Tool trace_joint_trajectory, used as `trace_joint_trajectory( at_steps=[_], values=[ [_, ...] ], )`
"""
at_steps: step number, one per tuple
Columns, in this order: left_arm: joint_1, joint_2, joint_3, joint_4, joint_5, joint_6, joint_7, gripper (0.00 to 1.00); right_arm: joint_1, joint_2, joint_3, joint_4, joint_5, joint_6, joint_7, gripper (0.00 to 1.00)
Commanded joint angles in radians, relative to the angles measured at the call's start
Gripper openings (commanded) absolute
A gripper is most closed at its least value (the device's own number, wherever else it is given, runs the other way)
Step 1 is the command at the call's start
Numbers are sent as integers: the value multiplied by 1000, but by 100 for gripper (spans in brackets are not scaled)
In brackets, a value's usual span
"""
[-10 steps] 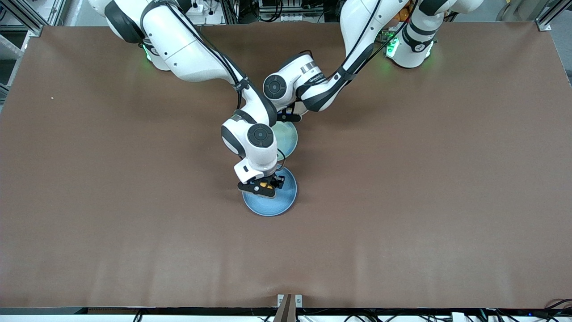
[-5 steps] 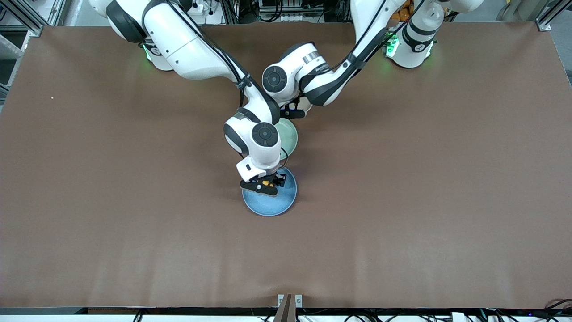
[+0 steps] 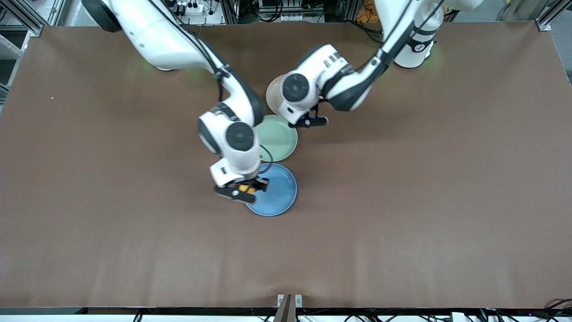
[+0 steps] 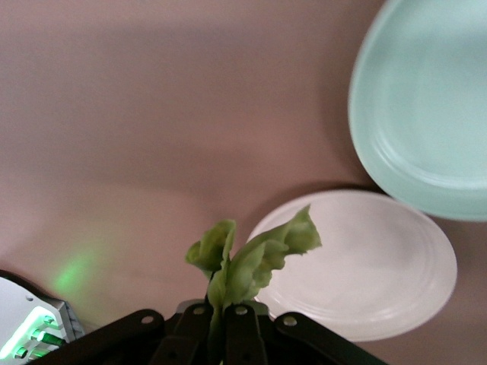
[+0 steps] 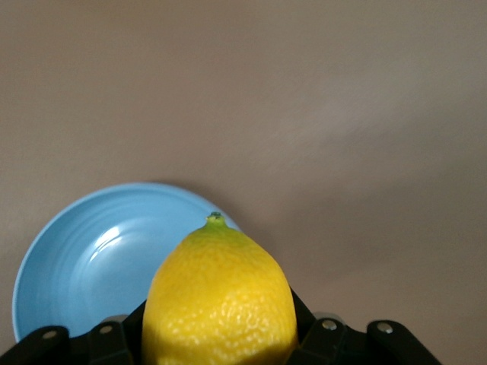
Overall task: Pick lemon and lettuce from blue and beige plates
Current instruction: 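Lift the lettuce with the left gripper while the right gripper lifts the lemon, then carry the lettuce and lemon away from the plates and lower them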
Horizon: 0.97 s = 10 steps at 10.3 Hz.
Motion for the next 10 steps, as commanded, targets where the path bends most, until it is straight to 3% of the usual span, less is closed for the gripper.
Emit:
trace_joint_trajectory(
  at_steps=[1,6,10],
  values=[
    [96,-20,-10,-9,76,-45,-9,0,-114,-175,27,-175,53,-1,-168,8],
    [336,4,-11,-12,234,59,103,0,-326,-331,21,-331,75,-36,-502,8],
    [469,32,-10,-35,295,76,199,0,-444,-410,-31,-355,75,-240,-808,8]
  ],
)
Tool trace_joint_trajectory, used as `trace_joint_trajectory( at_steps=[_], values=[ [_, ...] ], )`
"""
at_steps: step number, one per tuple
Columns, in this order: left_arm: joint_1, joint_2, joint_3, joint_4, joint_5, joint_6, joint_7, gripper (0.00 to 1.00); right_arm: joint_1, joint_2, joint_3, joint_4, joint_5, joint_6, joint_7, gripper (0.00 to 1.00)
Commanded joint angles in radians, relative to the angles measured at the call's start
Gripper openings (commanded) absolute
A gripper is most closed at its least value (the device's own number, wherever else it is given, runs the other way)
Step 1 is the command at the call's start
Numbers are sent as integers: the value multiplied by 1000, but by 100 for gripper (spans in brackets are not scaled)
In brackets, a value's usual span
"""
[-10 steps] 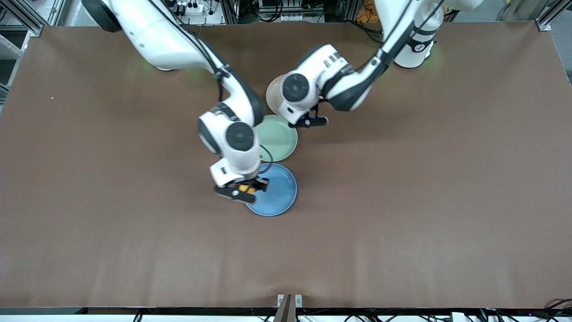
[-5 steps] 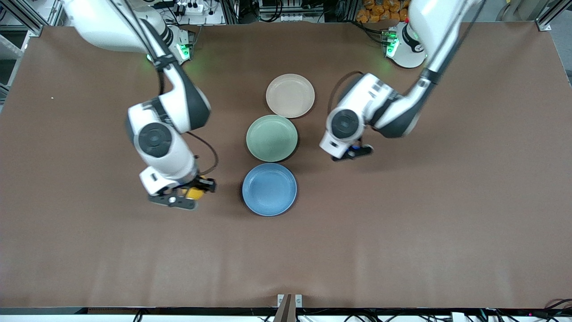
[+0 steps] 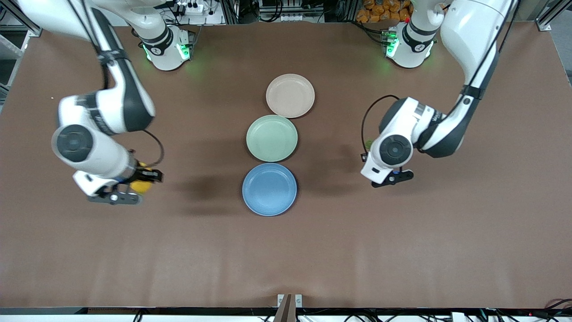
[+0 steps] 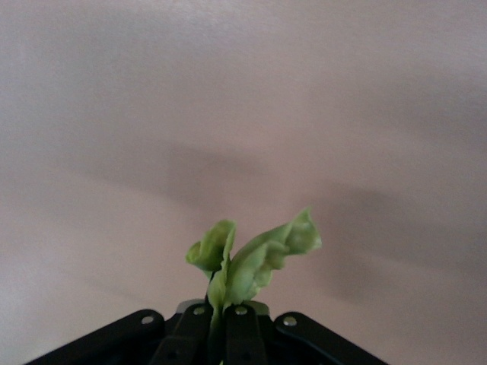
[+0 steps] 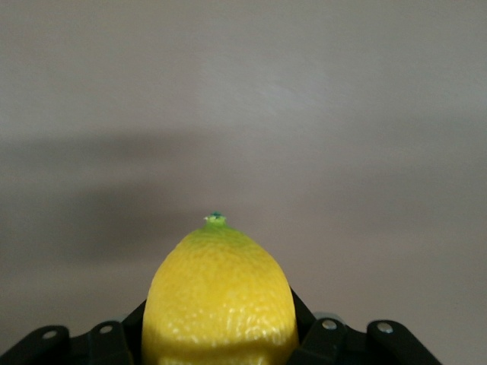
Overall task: Pick lemon and lettuce from blue and beige plates
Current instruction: 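Carry the lettuce and lemon away from the plates and lower them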
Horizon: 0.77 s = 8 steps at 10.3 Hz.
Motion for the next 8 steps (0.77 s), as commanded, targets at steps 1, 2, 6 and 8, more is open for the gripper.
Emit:
trace_joint_trajectory(
  at_steps=[1,2,6,8],
  values=[
    [93,3,-13,-27,43,10,79,0,-42,-79,-35,-71,18,-61,-143,8],
    [125,25,-13,-19,69,12,98,0,-61,-104,-53,-127,18,-23,-181,8],
    [191,93,-13,1,101,35,159,27,-94,-135,-75,-425,18,362,-224,8],
    [190,108,-13,3,126,61,147,100,-113,-104,-75,-536,18,567,-226,8]
  ],
)
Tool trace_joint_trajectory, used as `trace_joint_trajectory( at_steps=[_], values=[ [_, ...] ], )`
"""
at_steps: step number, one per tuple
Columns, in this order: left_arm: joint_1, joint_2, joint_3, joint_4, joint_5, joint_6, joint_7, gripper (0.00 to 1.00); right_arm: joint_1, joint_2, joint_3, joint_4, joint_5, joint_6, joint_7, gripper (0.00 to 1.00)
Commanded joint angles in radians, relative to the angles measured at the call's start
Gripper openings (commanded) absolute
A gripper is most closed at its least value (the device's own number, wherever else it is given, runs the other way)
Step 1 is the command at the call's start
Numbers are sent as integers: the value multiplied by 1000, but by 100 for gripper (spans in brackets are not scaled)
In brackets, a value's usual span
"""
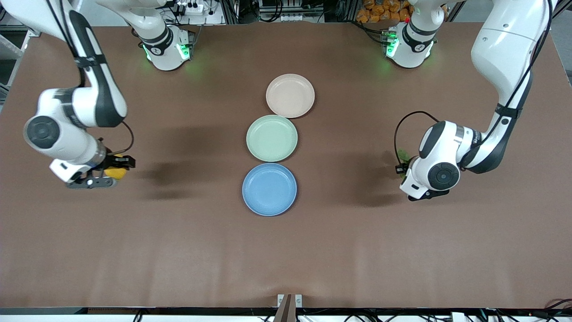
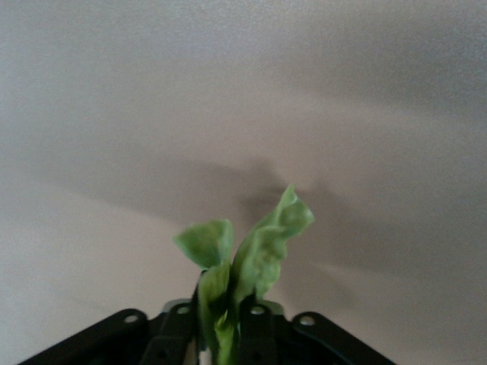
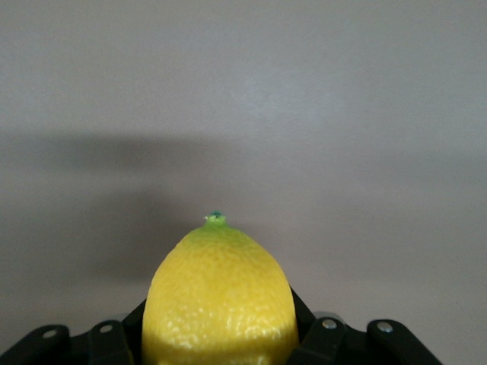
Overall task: Pick lemon and lettuce from blue and beige plates
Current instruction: 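Carry the lettuce and lemon away from the plates and lower them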
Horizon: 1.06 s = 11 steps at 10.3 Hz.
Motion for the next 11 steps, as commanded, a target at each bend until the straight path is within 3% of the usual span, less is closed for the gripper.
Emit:
trace_joint_trajectory(
  at_steps=[1,4,7,8,9,11],
  values=[
    [6,16,-15,13,40,13,-2,100,-23,8,9,-92,13,118,-14,8],
    [18,-4,-16,27,42,15,4,100,-26,72,9,-94,13,188,-14,8],
    [21,-125,-15,-49,-40,73,14,100,-34,123,9,-91,13,219,-14,15],
    [13,-202,3,-130,-73,134,14,100,-34,131,9,-88,13,227,-14,29],
    [-20,-274,51,-207,-102,190,17,100,-37,129,9,-85,13,227,-5,95],
    [-94,-422,123,-319,-177,216,117,100,-38,125,11,-80,13,225,0,100]
  ],
)
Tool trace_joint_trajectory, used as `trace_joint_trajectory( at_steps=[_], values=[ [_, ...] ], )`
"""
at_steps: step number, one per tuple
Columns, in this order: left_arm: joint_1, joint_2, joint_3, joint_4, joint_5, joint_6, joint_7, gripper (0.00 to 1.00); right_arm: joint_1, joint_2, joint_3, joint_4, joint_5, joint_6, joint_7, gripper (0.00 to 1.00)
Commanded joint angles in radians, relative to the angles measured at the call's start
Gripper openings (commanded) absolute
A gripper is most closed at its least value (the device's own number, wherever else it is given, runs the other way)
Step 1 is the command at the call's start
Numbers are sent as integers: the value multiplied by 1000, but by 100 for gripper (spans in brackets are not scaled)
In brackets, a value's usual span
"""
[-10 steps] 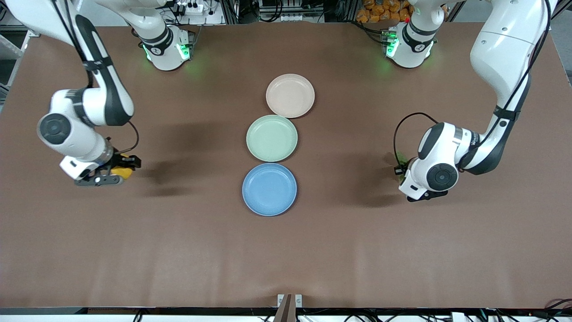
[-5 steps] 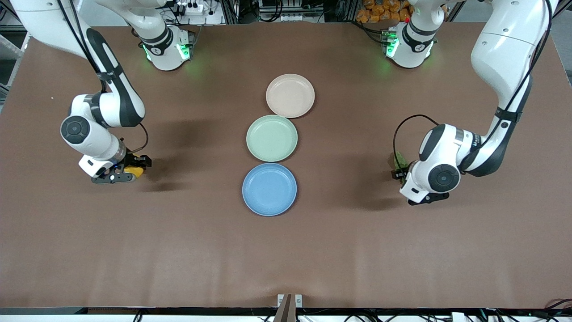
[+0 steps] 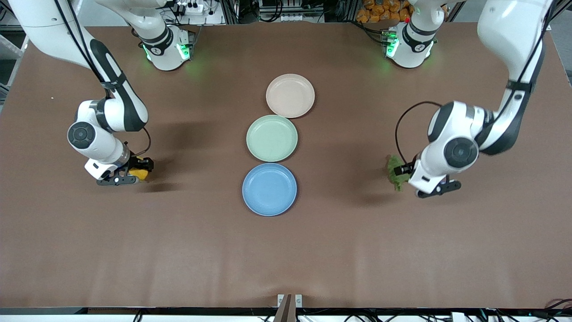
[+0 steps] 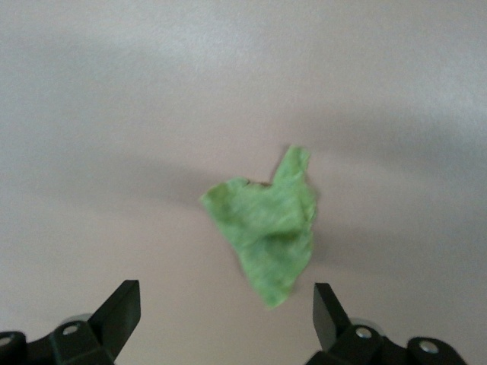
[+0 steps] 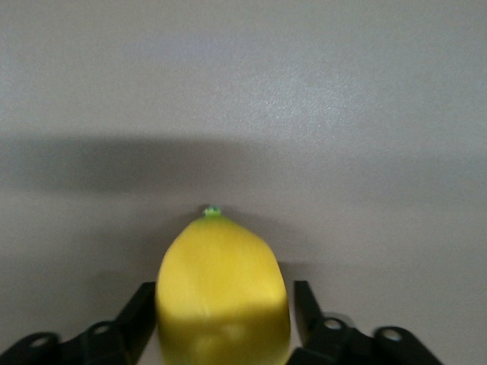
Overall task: Pick lemon and lettuce from blue and beige plates
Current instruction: 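Carry the lettuce and lemon away from the plates and lower them, then open both grippers to release the lettuce and lemon onto the table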
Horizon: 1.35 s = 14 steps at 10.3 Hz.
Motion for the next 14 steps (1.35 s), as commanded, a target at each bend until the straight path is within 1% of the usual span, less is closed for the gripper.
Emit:
trace_joint_trajectory(
  at_steps=[1,2,3,4,5,6,7,8,9,10,11,13,14],
  values=[
    [-83,-235,98,-173,-73,42,126,100,-18,-17,13,16,12,-15,-3,100],
    [-103,-287,128,-183,-105,36,172,100,-17,-36,14,28,12,-54,-6,100],
    [-114,-326,129,-186,-133,30,176,100,-12,-59,16,63,12,-144,-7,100],
    [-120,-343,129,-178,-133,32,177,100,-9,-80,17,115,12,-266,-9,100],
    [-129,-354,132,-154,-131,33,179,100,-3,-103,19,181,13,-396,-10,100],
    [-120,-367,158,-110,-133,30,191,100,11,-108,19,258,13,-524,-9,100],
    [-126,-396,181,-105,-134,25,229,100,21,-106,20,321,15,-624,-4,100],
    [-128,-409,182,-97,-133,25,251,100,28,-108,20,385,45,-716,-6,100],
    [-129,-409,179,-63,-131,25,250,100,40,-106,19,459,83,-805,-6,100],
    [-133,-410,176,-31,-133,21,250,100,44,-103,17,531,96,-875,-4,100],
    [-133,-420,173,15,-137,-14,248,100,48,-97,20,591,98,-917,-3,100],
    [-130,-412,175,174,-203,-195,260,100,60,-123,21,672,117,-977,-3,100],
    [-129,-407,175,220,-217,-237,262,100,95,-173,13,673,118,-980,0,100]
  ],
)
